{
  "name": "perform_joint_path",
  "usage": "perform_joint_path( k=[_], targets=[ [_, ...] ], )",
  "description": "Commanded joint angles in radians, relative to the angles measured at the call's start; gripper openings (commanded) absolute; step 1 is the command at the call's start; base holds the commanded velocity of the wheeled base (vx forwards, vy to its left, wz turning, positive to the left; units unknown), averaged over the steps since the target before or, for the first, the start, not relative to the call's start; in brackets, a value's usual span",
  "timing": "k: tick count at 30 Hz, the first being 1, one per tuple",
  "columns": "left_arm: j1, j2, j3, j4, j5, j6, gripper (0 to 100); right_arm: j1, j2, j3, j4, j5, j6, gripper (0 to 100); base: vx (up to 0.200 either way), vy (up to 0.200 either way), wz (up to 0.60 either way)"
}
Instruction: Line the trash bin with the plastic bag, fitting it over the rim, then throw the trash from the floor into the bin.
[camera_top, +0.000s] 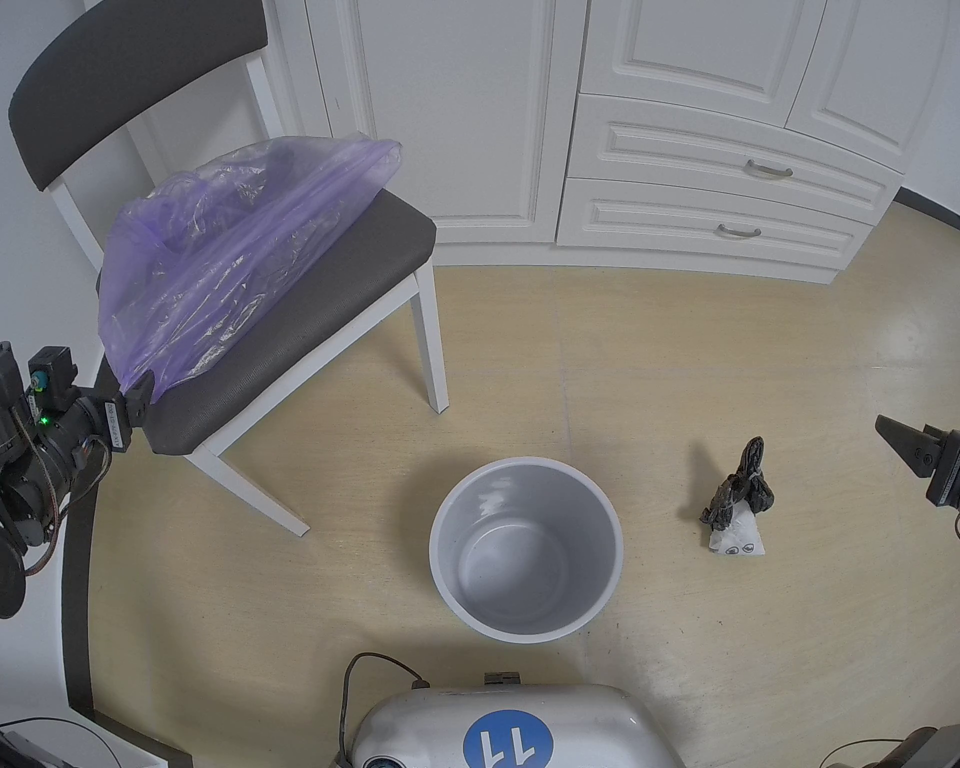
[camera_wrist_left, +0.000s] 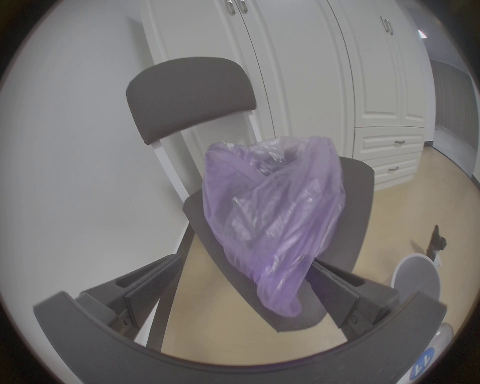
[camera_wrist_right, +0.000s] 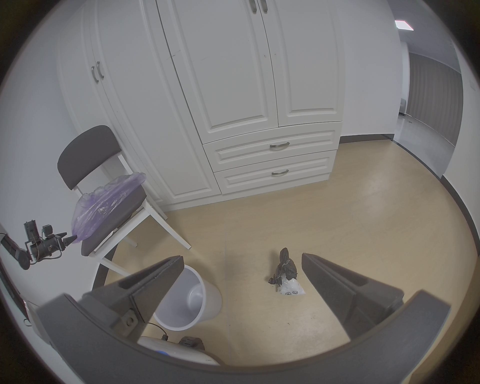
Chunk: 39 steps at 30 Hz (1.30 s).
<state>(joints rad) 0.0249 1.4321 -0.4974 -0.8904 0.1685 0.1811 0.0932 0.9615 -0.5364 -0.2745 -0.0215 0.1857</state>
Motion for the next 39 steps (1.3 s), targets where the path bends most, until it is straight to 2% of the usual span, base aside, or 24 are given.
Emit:
perform_joint_path(
  k=[1, 6, 8, 9, 10, 12, 15, 20, 22, 24, 30, 39],
  targets=[
    [-0.008, 0.045, -0.007, -0.042, 0.020, -0.003, 100, 0.000, -0.001, -0.002, -0.002, 0.000, 0.001, 100, 0.000, 0.000, 0.00],
    [0.015, 0.034, -0.029, -0.091, 0.022, -0.049, 100, 0.000, -0.004, 0.006, -0.034, -0.002, 0.001, 100, 0.000, 0.000, 0.00],
    [0.066, 0.025, -0.070, -0.102, 0.020, -0.095, 100, 0.000, -0.004, 0.007, -0.045, -0.002, 0.001, 100, 0.000, 0.000, 0.00],
    [0.066, 0.025, -0.070, -0.102, 0.020, -0.095, 100, 0.000, -0.004, 0.007, -0.045, -0.002, 0.001, 100, 0.000, 0.000, 0.00],
    [0.127, 0.011, -0.118, -0.085, 0.012, -0.129, 100, 0.000, -0.010, 0.007, -0.045, -0.002, 0.001, 100, 0.000, 0.000, 0.00],
    [0.156, 0.002, -0.133, -0.067, 0.003, -0.138, 100, 0.000, -0.012, 0.007, -0.046, -0.002, 0.001, 100, 0.000, 0.000, 0.00],
    [0.147, -0.019, -0.115, -0.036, -0.001, -0.137, 100, 0.000, -0.012, 0.006, -0.046, -0.002, 0.001, 100, 0.000, 0.000, 0.00],
    [0.047, -0.021, -0.047, 0.007, 0.009, -0.132, 100, 0.000, -0.013, 0.006, -0.046, -0.002, 0.001, 100, 0.000, 0.000, 0.00],
    [0.030, 0.001, -0.039, 0.004, 0.014, -0.129, 100, 0.000, -0.018, 0.006, -0.046, -0.002, 0.001, 100, 0.000, 0.000, 0.00],
    [0.030, 0.001, -0.039, 0.004, 0.014, -0.129, 100, 0.000, -0.018, 0.006, -0.046, -0.002, 0.001, 100, 0.000, 0.000, 0.00],
    [0.033, 0.048, -0.035, -0.002, 0.091, -0.092, 100, 0.000, -0.017, 0.007, -0.046, 0.000, 0.001, 100, 0.000, 0.000, 0.00],
    [0.050, -0.018, 0.027, 0.007, 0.082, -0.078, 100, 0.000, -0.020, 0.006, -0.046, 0.003, 0.001, 100, 0.000, 0.000, 0.00]
  ],
)
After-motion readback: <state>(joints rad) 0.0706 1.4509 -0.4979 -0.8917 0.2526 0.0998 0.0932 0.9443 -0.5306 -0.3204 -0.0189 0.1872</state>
